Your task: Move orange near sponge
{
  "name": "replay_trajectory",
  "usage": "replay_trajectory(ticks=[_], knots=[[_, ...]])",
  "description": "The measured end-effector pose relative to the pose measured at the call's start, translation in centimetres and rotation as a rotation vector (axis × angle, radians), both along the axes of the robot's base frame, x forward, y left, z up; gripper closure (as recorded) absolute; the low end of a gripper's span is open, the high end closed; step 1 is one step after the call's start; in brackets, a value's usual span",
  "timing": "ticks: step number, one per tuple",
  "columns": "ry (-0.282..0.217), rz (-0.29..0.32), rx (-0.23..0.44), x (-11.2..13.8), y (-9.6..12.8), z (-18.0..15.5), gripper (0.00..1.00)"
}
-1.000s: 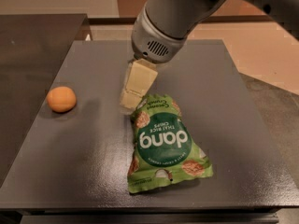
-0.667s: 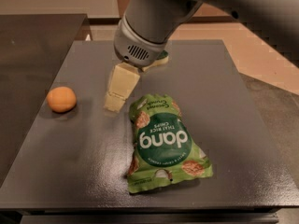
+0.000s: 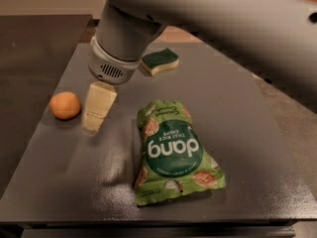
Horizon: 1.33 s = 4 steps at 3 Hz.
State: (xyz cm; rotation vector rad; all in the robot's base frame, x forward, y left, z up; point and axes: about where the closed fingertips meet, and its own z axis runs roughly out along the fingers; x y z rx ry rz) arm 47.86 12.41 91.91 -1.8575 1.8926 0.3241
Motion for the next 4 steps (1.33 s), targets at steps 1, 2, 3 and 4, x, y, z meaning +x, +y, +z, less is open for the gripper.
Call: replay_trajectory(ticks=[1,2,3,4], knots=[[0.007,0.043,-0.005,0.4,2.8,-1.1,0.0],[0.016,0.096,-0.015,0.6,5.5,-2.1,0.0],[0.018,0.115,-0.028,1.4,7.1,-2.9,0.0],[-0.01,0.096,-0.06,3.1,8.0,-3.6,0.0]])
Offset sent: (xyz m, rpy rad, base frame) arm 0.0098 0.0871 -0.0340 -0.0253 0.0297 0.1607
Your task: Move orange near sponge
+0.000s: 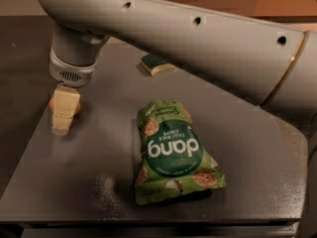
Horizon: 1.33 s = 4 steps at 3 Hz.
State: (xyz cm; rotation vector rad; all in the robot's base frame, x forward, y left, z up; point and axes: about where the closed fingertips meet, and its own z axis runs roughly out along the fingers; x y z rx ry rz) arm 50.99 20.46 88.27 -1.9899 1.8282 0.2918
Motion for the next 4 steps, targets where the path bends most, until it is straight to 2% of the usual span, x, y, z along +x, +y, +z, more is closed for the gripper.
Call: replay_trajectory(ticks=[1,3,4], knots=[[-0.025,-0.017,-0.027,1.9,0.1,-0.6,0.0],[-0.018,-0.01,-0.073,2.7,0.0,-2.6,0.0],[0.024,0.023,-0.093,2.1,0.2,-3.6,0.0]])
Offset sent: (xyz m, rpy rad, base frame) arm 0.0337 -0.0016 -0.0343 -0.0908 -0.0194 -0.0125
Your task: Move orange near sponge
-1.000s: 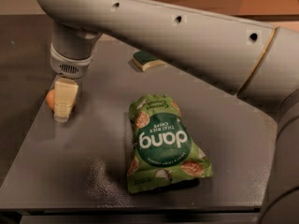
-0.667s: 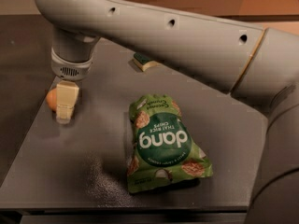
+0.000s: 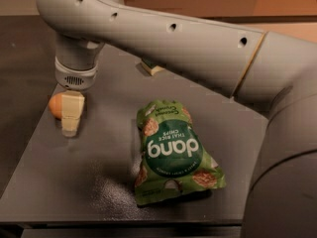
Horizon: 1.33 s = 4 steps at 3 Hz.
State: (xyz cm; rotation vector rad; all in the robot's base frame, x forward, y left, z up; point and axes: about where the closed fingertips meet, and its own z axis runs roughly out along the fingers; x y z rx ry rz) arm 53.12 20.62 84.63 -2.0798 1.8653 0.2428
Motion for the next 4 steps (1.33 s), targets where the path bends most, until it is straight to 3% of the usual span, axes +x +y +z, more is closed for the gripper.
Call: replay_trajectory(ticks=[2,4], knots=[[0.057,0.037,-0.023,-0.6,0.0,-1.3,0.41],[0.072,0.036,0.016,-0.1,0.0,0.0,0.88]])
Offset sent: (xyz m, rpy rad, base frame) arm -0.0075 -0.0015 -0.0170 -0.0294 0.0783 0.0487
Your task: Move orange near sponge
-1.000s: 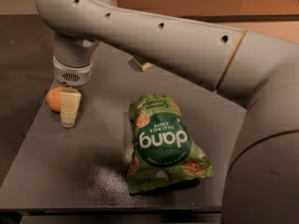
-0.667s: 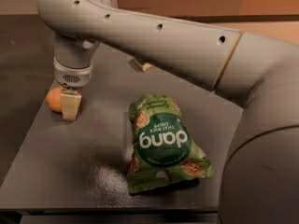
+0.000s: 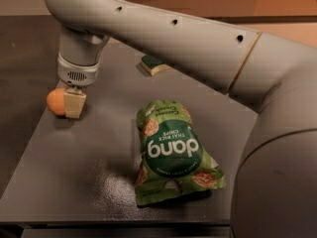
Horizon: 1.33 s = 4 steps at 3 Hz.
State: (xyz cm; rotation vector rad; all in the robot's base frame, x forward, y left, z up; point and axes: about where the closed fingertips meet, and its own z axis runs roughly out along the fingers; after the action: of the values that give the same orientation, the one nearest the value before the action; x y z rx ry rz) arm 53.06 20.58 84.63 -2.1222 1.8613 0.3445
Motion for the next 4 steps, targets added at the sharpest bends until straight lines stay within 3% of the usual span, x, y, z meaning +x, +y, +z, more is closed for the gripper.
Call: replay_trajectory(ticks=[1,4], knots=[[0.0,-0.015,0.022,0.8,-0.4,1.0,1.0],[-0.046,-0.132,0.065,8.2,-5.5,6.8,1.0]])
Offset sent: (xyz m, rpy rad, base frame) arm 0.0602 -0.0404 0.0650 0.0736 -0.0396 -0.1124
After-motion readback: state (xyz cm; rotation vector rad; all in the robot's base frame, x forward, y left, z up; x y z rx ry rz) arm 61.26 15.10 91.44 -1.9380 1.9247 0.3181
